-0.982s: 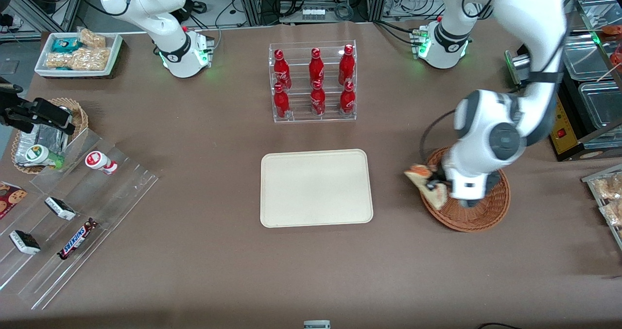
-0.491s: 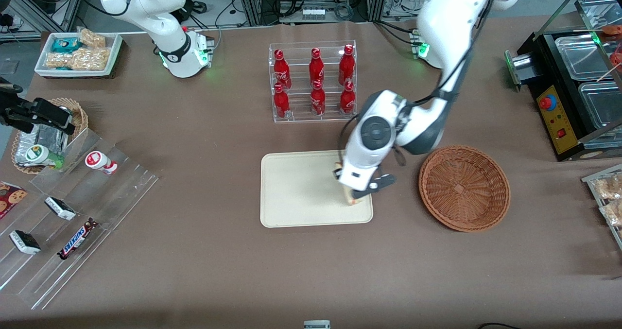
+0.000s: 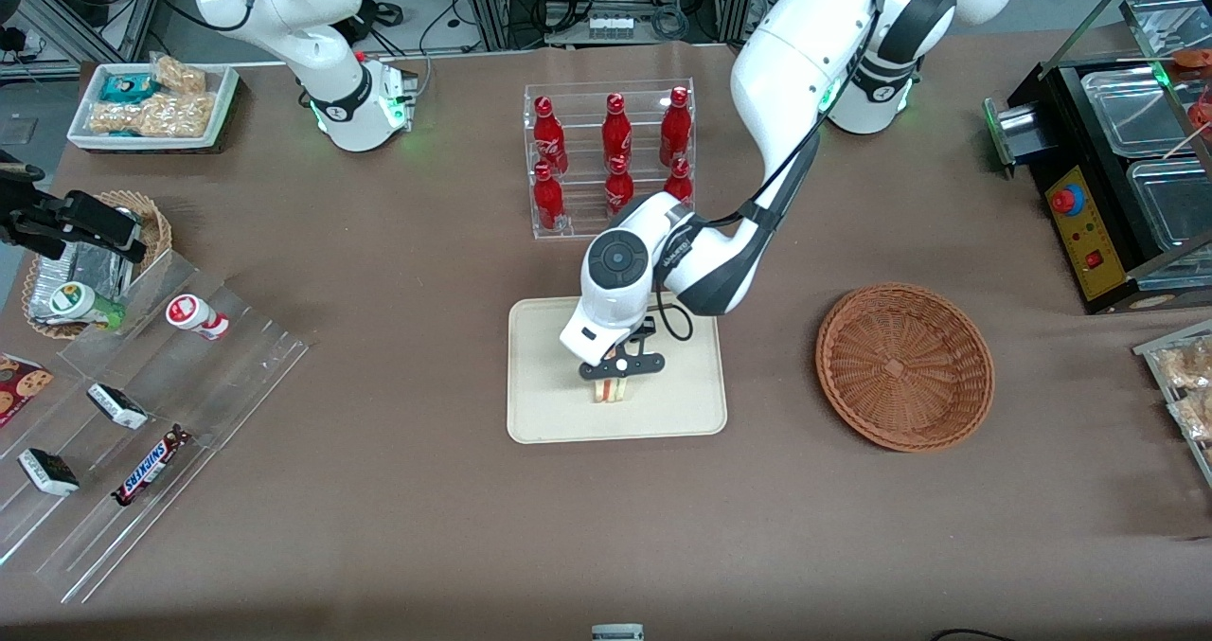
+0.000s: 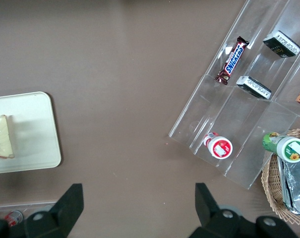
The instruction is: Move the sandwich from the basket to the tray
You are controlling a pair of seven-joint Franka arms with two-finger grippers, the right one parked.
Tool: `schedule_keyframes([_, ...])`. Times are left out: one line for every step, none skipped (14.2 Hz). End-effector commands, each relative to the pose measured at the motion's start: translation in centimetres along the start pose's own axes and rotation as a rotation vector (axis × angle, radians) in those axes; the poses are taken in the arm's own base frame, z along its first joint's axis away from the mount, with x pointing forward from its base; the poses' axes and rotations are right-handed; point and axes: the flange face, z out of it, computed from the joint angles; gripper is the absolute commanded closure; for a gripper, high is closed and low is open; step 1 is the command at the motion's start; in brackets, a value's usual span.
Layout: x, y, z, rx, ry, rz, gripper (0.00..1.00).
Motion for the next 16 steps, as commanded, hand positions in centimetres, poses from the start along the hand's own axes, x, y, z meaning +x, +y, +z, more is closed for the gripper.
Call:
schedule_keyframes([0.7, 0.1, 0.1, 0.028, 0.029, 0.03, 0.9])
schedule_keyframes([0.8, -0.1, 0.1, 0.027, 0.031, 0.021, 0.88])
schedule_keyframes([0.9, -0.1, 0.0, 0.025, 0.031, 0.013, 0.75])
schedule_keyframes([1.1, -0.2, -0.4, 0.019, 0.031, -0.02, 0.17])
schedule_keyframes([1.2, -0.2, -1.1, 0.02, 0.037, -0.031, 0.0])
schedule_keyframes([1.2, -0.1, -2.7, 0.012, 0.05, -0.029, 0.0])
schedule_keyframes([1.0, 0.0, -5.4, -0.001, 0.063, -0.029, 0.0])
schedule_keyframes([0.8, -0.1, -7.4, -0.001, 0.066, -0.028, 0.0])
schedule_keyframes([0.8, -0.5, -9.7, 0.001, 0.068, -0.028, 0.0])
schedule_keyframes([0.5, -0.9, -12.1, 0.009, 0.063, -0.024, 0.0])
schedule_keyframes([0.3, -1.6, -13.4, 0.032, 0.05, -0.013, 0.0])
schedule_keyframes([1.0, -3.2, -15.3, 0.044, 0.035, -0.012, 0.0])
schedule_keyframes([1.8, -5.4, -15.9, 0.076, -0.002, -0.025, 0.0])
schedule_keyframes([1.8, -7.2, -16.8, 0.099, -0.024, -0.044, 0.0])
schedule_keyframes([2.5, -9.4, -17.3, 0.1, -0.026, -0.069, 0.0])
schedule_keyframes([3.5, -12.0, -17.8, 0.101, -0.026, -0.106, 0.0])
